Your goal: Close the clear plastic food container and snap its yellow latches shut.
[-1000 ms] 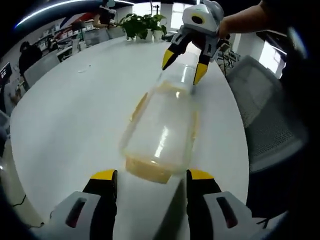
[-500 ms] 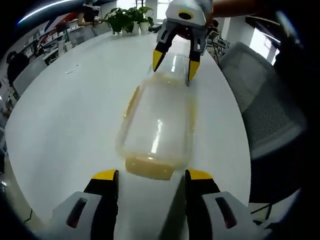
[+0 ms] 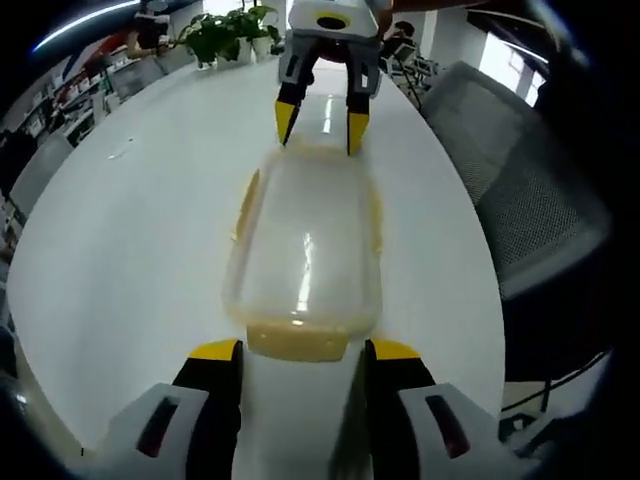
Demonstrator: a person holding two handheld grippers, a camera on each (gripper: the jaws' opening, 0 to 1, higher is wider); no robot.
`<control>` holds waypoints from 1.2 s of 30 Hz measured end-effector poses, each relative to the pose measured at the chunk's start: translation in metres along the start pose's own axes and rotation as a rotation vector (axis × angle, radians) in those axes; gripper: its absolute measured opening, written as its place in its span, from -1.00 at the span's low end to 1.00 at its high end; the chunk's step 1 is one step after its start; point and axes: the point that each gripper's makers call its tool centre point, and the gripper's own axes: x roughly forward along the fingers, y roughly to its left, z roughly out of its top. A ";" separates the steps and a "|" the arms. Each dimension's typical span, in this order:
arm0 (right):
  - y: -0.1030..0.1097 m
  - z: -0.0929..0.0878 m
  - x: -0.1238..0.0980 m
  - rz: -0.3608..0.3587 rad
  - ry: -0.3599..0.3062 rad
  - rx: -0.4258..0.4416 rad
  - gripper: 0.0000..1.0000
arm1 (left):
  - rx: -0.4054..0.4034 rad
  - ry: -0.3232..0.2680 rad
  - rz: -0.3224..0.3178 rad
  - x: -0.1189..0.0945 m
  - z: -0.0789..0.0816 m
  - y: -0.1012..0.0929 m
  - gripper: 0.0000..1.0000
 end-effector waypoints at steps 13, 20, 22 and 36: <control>0.007 -0.004 0.010 0.055 0.053 -0.036 -0.19 | 0.074 0.019 -0.028 0.006 0.002 0.000 -0.15; 0.006 -0.006 0.010 0.057 0.066 -0.025 -0.19 | 0.071 0.013 -0.027 0.006 0.002 0.000 -0.21; 0.007 -0.006 0.010 0.059 0.071 -0.033 -0.20 | 0.072 0.013 -0.028 0.006 0.002 0.000 -0.21; 0.005 -0.006 0.009 0.051 0.073 -0.027 -0.20 | 0.066 0.026 -0.023 0.007 0.004 0.000 -0.22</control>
